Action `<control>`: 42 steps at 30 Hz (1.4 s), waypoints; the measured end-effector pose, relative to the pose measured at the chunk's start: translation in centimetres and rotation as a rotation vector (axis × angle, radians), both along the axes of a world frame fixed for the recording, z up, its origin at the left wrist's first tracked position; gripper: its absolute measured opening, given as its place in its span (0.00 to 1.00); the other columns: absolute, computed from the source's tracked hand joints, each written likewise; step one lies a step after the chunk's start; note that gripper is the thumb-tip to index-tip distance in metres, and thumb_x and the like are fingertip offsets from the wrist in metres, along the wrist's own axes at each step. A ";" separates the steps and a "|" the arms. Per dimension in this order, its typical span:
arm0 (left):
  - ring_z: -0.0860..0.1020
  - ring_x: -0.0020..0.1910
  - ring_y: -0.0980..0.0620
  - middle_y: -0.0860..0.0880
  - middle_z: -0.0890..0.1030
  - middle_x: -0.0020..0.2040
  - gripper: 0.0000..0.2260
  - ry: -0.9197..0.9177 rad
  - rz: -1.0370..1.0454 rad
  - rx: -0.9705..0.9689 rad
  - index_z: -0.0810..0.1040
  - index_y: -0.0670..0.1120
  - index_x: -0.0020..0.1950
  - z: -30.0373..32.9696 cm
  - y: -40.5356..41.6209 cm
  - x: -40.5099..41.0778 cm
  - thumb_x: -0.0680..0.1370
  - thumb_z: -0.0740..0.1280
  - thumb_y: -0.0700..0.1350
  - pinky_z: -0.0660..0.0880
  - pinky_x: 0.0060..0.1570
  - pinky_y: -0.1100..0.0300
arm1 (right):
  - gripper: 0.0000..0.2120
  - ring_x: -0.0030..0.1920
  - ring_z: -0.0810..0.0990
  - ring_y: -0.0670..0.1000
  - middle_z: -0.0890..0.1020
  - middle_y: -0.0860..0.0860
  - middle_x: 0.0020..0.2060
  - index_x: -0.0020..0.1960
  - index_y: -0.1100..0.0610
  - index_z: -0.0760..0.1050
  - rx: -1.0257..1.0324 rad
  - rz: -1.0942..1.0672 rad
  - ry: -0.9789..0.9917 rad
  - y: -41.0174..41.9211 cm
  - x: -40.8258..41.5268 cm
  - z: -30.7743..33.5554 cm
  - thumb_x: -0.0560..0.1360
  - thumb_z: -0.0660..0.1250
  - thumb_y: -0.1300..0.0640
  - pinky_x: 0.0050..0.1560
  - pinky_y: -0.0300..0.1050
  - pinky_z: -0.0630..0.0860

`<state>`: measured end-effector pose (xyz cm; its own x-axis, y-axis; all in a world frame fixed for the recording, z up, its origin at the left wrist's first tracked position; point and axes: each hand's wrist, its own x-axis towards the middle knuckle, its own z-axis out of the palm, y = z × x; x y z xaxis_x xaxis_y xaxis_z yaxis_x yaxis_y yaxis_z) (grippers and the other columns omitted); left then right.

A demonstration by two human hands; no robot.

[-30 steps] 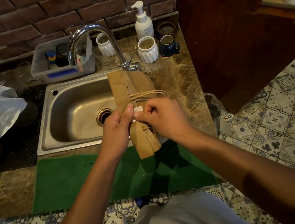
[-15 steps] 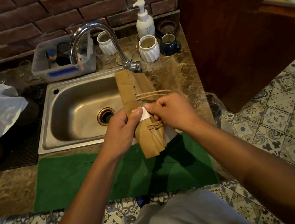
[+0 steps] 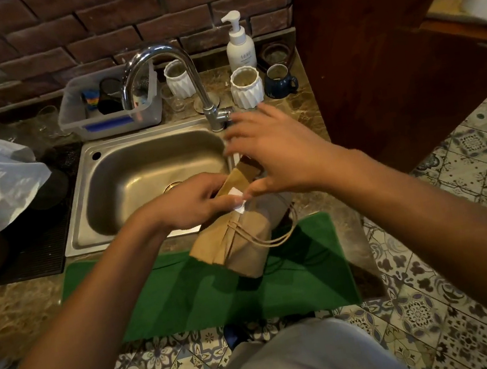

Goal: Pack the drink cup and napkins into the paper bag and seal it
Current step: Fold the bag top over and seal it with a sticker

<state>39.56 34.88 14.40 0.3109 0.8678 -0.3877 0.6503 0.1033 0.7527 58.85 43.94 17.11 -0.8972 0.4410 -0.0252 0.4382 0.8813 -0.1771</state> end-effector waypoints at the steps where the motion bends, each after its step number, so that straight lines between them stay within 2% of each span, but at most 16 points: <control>1: 0.75 0.35 0.64 0.61 0.80 0.37 0.03 0.004 -0.035 -0.013 0.81 0.48 0.49 0.3 0.5 0.0 0.82 0.69 0.45 0.70 0.38 0.66 | 0.29 0.74 0.70 0.54 0.79 0.49 0.67 0.66 0.46 0.78 -0.033 0.026 -0.075 0.5 -0.4 -0.2 0.69 0.74 0.35 0.77 0.58 0.57; 2: 0.76 0.36 0.63 0.60 0.81 0.38 0.04 -0.011 -0.060 -0.029 0.82 0.46 0.51 0.6 0.9 0.1 0.81 0.69 0.45 0.71 0.39 0.66 | 0.25 0.65 0.78 0.54 0.83 0.48 0.58 0.61 0.45 0.80 -0.077 0.031 -0.126 0.8 -0.6 -0.3 0.69 0.74 0.34 0.70 0.56 0.68; 3: 0.77 0.37 0.61 0.57 0.81 0.38 0.05 -0.035 -0.074 -0.050 0.83 0.45 0.51 0.9 1.2 0.3 0.80 0.70 0.45 0.72 0.40 0.65 | 0.23 0.55 0.81 0.53 0.84 0.47 0.50 0.58 0.46 0.82 -0.123 0.024 -0.149 1.1 -0.9 -0.3 0.68 0.74 0.35 0.56 0.51 0.76; 4: 0.76 0.37 0.59 0.53 0.81 0.38 0.06 -0.056 -0.079 -0.066 0.84 0.45 0.51 1.0 1.4 0.4 0.80 0.70 0.46 0.72 0.41 0.63 | 0.21 0.47 0.81 0.51 0.84 0.46 0.44 0.55 0.47 0.83 -0.172 0.018 -0.161 1.4 -1.0 -0.2 0.68 0.75 0.36 0.44 0.47 0.75; 6: 0.74 0.35 0.54 0.44 0.79 0.36 0.10 -0.074 -0.066 -0.079 0.84 0.42 0.50 0.9 1.6 0.4 0.79 0.70 0.49 0.70 0.40 0.59 | 0.18 0.40 0.79 0.47 0.83 0.45 0.40 0.52 0.48 0.84 -0.298 0.032 -0.185 2.1 -1.3 -0.2 0.68 0.78 0.39 0.36 0.45 0.71; 8: 0.73 0.32 0.55 0.47 0.76 0.33 0.12 -0.108 0.005 -0.125 0.83 0.41 0.47 0.7 1.6 0.1 0.80 0.68 0.50 0.70 0.36 0.61 | 0.18 0.42 0.79 0.45 0.84 0.44 0.42 0.53 0.49 0.84 -0.442 0.046 -0.195 2.8 -1.2 -0.2 0.68 0.79 0.41 0.39 0.43 0.72; 10: 0.75 0.32 0.56 0.50 0.79 0.34 0.12 -0.143 0.069 -0.190 0.83 0.45 0.46 0.3 1.4 -0.1 0.79 0.67 0.52 0.73 0.36 0.63 | 0.19 0.46 0.80 0.45 0.84 0.43 0.45 0.56 0.48 0.83 -0.519 0.064 -0.203 3.1 -1.2 -0.5 0.69 0.79 0.42 0.42 0.42 0.72; 16: 0.79 0.37 0.49 0.40 0.82 0.41 0.23 -0.116 0.096 -0.215 0.82 0.37 0.53 -0.4 1.2 -0.1 0.77 0.65 0.58 0.76 0.39 0.59 | 0.21 0.46 0.80 0.45 0.84 0.43 0.46 0.56 0.48 0.83 -0.571 0.065 -0.241 3.2 -1.4 -0.6 0.69 0.77 0.38 0.45 0.43 0.73; 20: 0.74 0.33 0.55 0.48 0.78 0.35 0.18 -0.062 0.056 -0.140 0.83 0.40 0.50 -0.1 1.7 0.4 0.80 0.65 0.55 0.73 0.39 0.61 | 0.17 0.39 0.79 0.44 0.82 0.44 0.37 0.47 0.49 0.83 -0.543 0.032 -0.277 2.8 -1.9 -0.5 0.68 0.77 0.37 0.39 0.42 0.71; 24: 0.73 0.37 0.53 0.43 0.78 0.38 0.14 -0.007 -0.030 -0.066 0.83 0.43 0.50 -0.3 1.9 0.2 0.83 0.64 0.52 0.72 0.43 0.54 | 0.13 0.36 0.78 0.44 0.81 0.44 0.34 0.39 0.45 0.78 -0.498 0.055 -0.282 2.5 -2.1 -0.8 0.69 0.78 0.39 0.36 0.42 0.69; 26: 0.73 0.35 0.56 0.46 0.79 0.36 0.12 0.001 -0.016 -0.044 0.83 0.45 0.48 -0.1 1.9 0.3 0.82 0.66 0.52 0.71 0.41 0.56 | 0.12 0.36 0.79 0.45 0.82 0.44 0.34 0.39 0.45 0.79 -0.499 0.066 -0.261 2.5 -2.0 -1.0 0.69 0.78 0.40 0.35 0.42 0.69; 28: 0.75 0.35 0.52 0.50 0.80 0.36 0.10 0.071 -0.029 -0.019 0.83 0.47 0.46 -0.2 2.0 0.3 0.79 0.71 0.53 0.72 0.39 0.52 | 0.11 0.36 0.80 0.46 0.83 0.45 0.36 0.42 0.47 0.81 -0.501 0.057 -0.241 2.6 -1.6 -1.4 0.69 0.78 0.42 0.35 0.42 0.69; 30: 0.79 0.39 0.46 0.48 0.83 0.40 0.12 0.210 -0.061 0.014 0.83 0.49 0.48 -0.4 1.7 0.4 0.74 0.74 0.56 0.74 0.42 0.47 | 0.13 0.37 0.79 0.47 0.83 0.46 0.37 0.45 0.50 0.83 -0.479 0.043 -0.213 2.7 -1.4 -2.1 0.69 0.79 0.42 0.36 0.45 0.71; 34: 0.79 0.42 0.44 0.44 0.83 0.42 0.12 0.373 -0.119 0.114 0.83 0.45 0.49 -1.1 1.8 1.1 0.74 0.76 0.53 0.73 0.41 0.48 | 0.14 0.36 0.78 0.47 0.82 0.44 0.35 0.47 0.49 0.85 -0.461 -0.006 -0.158 2.1 -1.4 -3.7 0.68 0.79 0.43 0.36 0.46 0.73; 38: 0.78 0.40 0.44 0.45 0.81 0.40 0.08 0.388 -0.123 0.095 0.79 0.48 0.44 -1.5 1.8 1.2 0.75 0.75 0.51 0.72 0.39 0.51 | 0.13 0.38 0.79 0.48 0.83 0.47 0.37 0.49 0.52 0.85 -0.505 -0.027 -0.191 1.9 -1.2 -4.2 0.70 0.79 0.46 0.37 0.44 0.71; 42: 0.78 0.39 0.44 0.45 0.81 0.39 0.09 0.377 -0.134 0.115 0.82 0.46 0.45 -2.2 2.0 1.5 0.74 0.75 0.51 0.72 0.38 0.49 | 0.12 0.37 0.79 0.46 0.81 0.43 0.34 0.48 0.51 0.86 -0.467 -0.047 -0.242 1.9 -1.8 -4.5 0.69 0.79 0.45 0.36 0.44 0.72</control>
